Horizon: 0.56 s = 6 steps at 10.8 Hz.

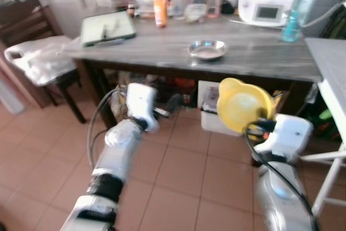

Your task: Setting the table

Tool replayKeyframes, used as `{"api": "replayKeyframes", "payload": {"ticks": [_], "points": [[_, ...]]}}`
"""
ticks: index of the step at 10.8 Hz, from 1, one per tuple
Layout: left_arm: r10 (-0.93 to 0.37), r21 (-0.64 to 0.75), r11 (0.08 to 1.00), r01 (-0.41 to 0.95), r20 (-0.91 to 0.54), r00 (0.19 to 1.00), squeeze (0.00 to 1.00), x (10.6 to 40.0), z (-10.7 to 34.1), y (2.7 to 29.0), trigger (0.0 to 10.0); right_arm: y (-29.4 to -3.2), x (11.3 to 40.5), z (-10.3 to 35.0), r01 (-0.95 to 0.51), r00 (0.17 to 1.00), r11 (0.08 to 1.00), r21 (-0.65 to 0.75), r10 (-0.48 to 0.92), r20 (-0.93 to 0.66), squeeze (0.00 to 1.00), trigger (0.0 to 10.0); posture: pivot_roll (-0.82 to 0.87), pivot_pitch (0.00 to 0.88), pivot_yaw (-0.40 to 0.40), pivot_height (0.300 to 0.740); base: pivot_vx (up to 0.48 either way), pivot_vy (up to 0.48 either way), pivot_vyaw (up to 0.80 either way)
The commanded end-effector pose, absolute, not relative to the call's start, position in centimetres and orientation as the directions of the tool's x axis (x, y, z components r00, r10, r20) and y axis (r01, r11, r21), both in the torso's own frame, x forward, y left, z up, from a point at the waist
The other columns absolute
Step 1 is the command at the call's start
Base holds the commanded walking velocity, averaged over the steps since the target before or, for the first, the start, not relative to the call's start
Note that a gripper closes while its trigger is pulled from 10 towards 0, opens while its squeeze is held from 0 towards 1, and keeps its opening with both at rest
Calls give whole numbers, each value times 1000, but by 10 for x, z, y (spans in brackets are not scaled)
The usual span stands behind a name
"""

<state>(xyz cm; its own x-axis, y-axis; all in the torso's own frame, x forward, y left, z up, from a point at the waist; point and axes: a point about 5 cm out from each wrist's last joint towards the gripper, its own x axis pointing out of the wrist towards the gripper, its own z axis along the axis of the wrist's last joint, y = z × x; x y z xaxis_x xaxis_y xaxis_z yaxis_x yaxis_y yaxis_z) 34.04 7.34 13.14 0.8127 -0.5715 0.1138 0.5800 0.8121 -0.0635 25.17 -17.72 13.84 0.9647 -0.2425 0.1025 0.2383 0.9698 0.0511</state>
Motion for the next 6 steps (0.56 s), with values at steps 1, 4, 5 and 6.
{"api": "replayKeyframes", "payload": {"ticks": [1, 4, 5, 6], "points": [[-553, -34, 828, 560, 118, 825, 0, 344, 136, 87, 10000, -167, 253, 146, 206, 967, 976, 76, -214, 138, 0, 10000, 29, 11, 61, 740, 382, 0, 0], [-559, -34, 824, 566, 119, 821, 0, 344, 136, 86, 10000, -167, 252, 148, 207, 965, 975, 81, -217, 149, 0, 10000, 20, 15, 65, 740, 377, 0, 0], [-562, -37, 821, 570, 121, 818, 0, 344, 136, 83, 10000, -170, 250, 148, 214, 963, 974, 75, -223, 150, 0, 10000, 12, 15, 65, 740, 379, 0, 0], [-564, -39, 819, 572, 122, 817, 0, 344, 136, 82, 10000, -170, 249, 148, 215, 963, 974, 74, -224, 150, 0, 10000, 10, 13, 64, 740, 375, 0, 0]]}}
